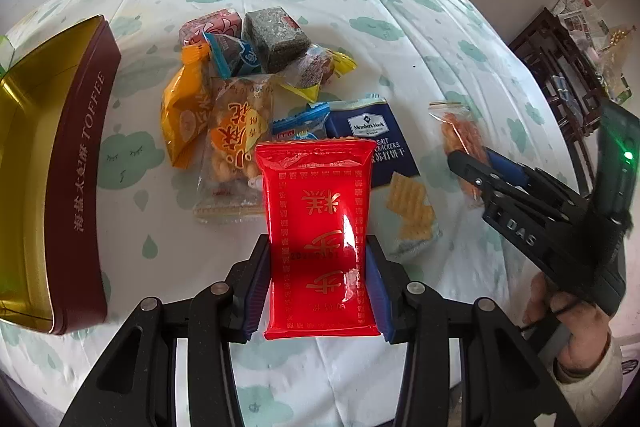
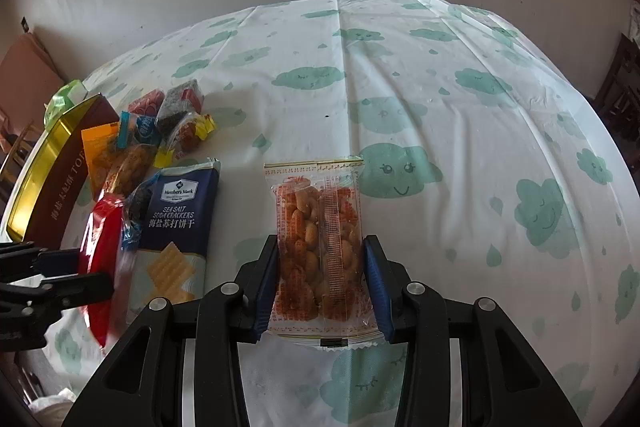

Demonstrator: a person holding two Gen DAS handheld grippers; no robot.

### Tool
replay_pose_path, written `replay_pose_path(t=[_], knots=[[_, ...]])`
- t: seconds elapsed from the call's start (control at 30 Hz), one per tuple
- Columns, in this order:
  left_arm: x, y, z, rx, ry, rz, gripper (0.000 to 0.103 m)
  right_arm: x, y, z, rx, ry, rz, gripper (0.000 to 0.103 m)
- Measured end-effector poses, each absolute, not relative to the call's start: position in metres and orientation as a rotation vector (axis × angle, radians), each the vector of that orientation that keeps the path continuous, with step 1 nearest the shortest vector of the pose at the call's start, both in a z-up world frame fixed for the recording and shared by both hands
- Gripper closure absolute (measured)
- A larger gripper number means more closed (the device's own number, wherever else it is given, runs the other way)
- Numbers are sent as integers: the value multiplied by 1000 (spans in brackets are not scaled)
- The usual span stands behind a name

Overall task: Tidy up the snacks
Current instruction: 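Carry the red packet into the gold tin and open the left tool while the right holds peanuts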

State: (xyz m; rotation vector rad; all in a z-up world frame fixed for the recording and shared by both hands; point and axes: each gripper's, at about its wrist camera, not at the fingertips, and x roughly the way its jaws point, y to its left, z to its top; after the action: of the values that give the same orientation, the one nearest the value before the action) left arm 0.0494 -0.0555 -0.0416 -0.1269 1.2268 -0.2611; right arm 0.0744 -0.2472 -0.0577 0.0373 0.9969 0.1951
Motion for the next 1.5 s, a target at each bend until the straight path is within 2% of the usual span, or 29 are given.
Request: replay_pose_path(t=[0.37,0.67,1.07,1.5], knots=[[38,-32,-5,-120,1160,-253,63,75,-238,-59,-33,1009,160,61],[44,43,27,-41,1077,-70,63,76,-233,-59,-65,1022,148,61],[45,137,-9,41,1155,122,63,79,-231,-59,-62,1035,120,61],[40,157,-43,78,1235,136,63,82,-229,-58,-60,1055,96,61]])
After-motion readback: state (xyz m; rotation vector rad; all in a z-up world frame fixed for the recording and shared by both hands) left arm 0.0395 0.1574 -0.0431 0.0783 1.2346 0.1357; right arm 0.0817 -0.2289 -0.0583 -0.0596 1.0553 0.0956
